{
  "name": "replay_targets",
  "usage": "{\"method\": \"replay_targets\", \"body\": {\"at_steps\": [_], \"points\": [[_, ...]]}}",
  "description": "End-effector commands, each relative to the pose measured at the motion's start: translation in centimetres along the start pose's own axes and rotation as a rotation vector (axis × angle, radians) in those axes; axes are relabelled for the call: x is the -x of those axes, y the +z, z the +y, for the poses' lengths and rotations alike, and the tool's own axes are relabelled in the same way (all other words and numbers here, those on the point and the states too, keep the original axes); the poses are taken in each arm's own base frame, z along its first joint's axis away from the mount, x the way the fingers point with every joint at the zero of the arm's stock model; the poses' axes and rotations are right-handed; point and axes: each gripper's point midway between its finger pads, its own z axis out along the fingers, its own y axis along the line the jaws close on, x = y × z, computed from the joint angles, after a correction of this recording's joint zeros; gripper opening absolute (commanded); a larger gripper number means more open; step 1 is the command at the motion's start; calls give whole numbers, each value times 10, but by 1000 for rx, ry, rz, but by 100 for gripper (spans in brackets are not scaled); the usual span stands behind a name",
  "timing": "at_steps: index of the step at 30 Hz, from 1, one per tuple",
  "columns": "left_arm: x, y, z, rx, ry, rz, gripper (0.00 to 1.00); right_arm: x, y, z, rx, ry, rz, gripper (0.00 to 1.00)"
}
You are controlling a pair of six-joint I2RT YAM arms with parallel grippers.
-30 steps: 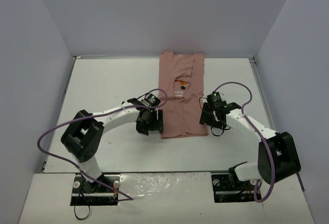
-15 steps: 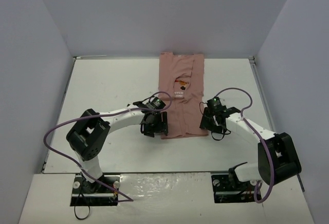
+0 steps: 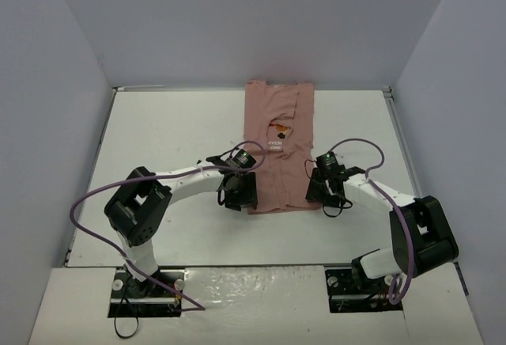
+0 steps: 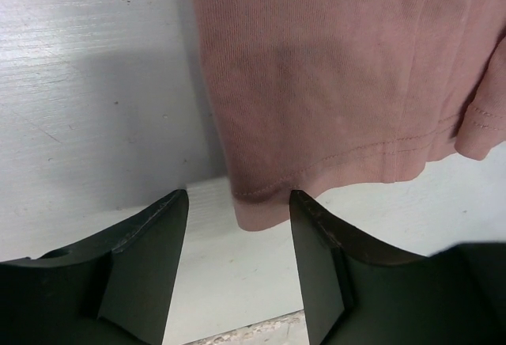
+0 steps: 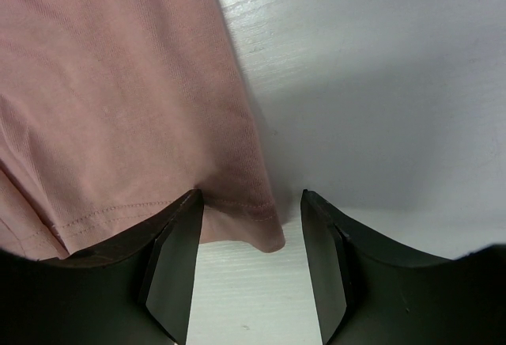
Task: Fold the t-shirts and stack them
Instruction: Grab the bottom of the folded rectangular tshirt with both arms
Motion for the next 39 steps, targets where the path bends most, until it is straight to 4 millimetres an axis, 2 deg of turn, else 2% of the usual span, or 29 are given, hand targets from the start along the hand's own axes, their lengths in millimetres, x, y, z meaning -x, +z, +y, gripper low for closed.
{"method": "replay_targets", "body": {"at_steps": [1,7,9,11,12,15,16,17,20,25,28,34,37,39], "points": [[-10,11,5,38,-15,22,45,-11,3,-8,-21,32,17,50],[-14,15,11,75,-20,39,26,-19,5,-11,-28,36,39,48],[-15,17,8,74,-10,44,20,-21,6,-12,-30,37,47,46],[-16,22,8,87,-3,57,3,-25,6,-13,-31,36,57,40],[-17,23,9,93,1,61,0,-26,6,-14,-31,34,59,35],[-15,16,11,103,21,53,0,-24,4,-14,-26,18,54,19],[-13,7,12,108,42,42,0,-22,0,-12,-19,7,47,0],[-10,0,11,99,61,27,0,-17,-3,-9,-10,6,34,0],[-12,-32,23,119,126,23,0,-9,-24,-13,-34,-39,30,0],[-35,-66,38,114,177,76,0,-6,-62,-7,-20,-58,12,0],[-54,-76,51,114,174,124,0,-17,-80,-13,-42,-71,37,0],[-83,-85,63,86,146,191,0,-53,-90,-7,-18,-76,112,0],[-88,-92,70,91,148,189,0,-67,-95,1,2,-90,132,0],[-88,-97,69,86,151,187,0,-69,-99,3,10,-88,143,0]]}}
